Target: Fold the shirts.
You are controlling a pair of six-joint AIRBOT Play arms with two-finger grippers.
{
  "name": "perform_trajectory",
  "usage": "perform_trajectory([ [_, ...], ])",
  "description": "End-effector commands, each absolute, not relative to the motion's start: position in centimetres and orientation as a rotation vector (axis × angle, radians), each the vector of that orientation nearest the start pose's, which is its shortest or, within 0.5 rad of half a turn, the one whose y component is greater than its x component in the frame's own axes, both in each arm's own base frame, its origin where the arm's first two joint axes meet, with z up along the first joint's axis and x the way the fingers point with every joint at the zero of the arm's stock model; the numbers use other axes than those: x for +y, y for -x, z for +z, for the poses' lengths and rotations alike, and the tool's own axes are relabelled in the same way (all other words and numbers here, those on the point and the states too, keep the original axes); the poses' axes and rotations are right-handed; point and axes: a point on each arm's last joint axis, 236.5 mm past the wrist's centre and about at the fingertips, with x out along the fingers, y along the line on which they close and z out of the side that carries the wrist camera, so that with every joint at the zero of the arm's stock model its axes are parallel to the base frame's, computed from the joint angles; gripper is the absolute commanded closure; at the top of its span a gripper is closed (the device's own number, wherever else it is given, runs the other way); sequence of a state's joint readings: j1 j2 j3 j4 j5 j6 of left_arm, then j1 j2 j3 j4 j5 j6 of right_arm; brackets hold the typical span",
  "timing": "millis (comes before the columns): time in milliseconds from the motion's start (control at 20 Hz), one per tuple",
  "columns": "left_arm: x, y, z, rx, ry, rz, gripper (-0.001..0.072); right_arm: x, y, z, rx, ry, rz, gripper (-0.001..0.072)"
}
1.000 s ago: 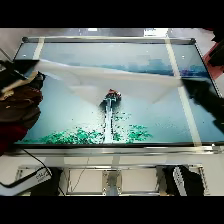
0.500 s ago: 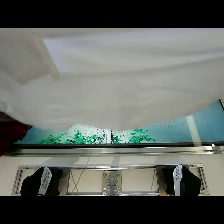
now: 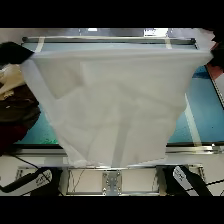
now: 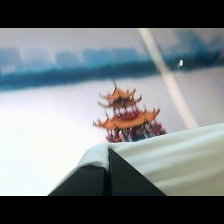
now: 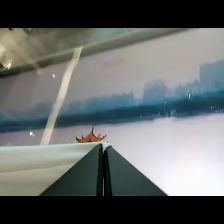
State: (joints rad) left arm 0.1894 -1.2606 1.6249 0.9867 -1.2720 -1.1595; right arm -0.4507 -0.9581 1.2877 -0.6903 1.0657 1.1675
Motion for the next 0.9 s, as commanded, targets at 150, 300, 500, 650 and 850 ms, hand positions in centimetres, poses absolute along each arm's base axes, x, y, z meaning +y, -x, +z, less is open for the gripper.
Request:
perform_trajectory([
  [150,-6.0,-55.3,1.0,0.991,-0.007,-0.142,0.0696,-2.0,-50.7,9.3,0.605,-0.356,0.044,0.0692],
  [300,-5.7,-58.7,0.2,0.935,-0.001,-0.121,0.0696,-3.9,-53.4,6.2,0.572,-0.424,-0.033,0.0692],
  [500,-5.9,-59.7,0.3,0.906,0.002,-0.122,0.0695,-4.4,-54.1,3.1,0.605,-0.441,-0.062,0.0692],
  [650,-6.0,-57.8,-0.8,1.003,0.004,-0.131,0.0695,-4.1,-53.9,2.8,0.623,-0.442,-0.052,0.0692],
  [850,-6.5,-51.5,-0.9,1.234,-0.067,-0.225,0.0695,-3.2,-51.9,2.3,0.720,-0.339,0.004,0.0692],
])
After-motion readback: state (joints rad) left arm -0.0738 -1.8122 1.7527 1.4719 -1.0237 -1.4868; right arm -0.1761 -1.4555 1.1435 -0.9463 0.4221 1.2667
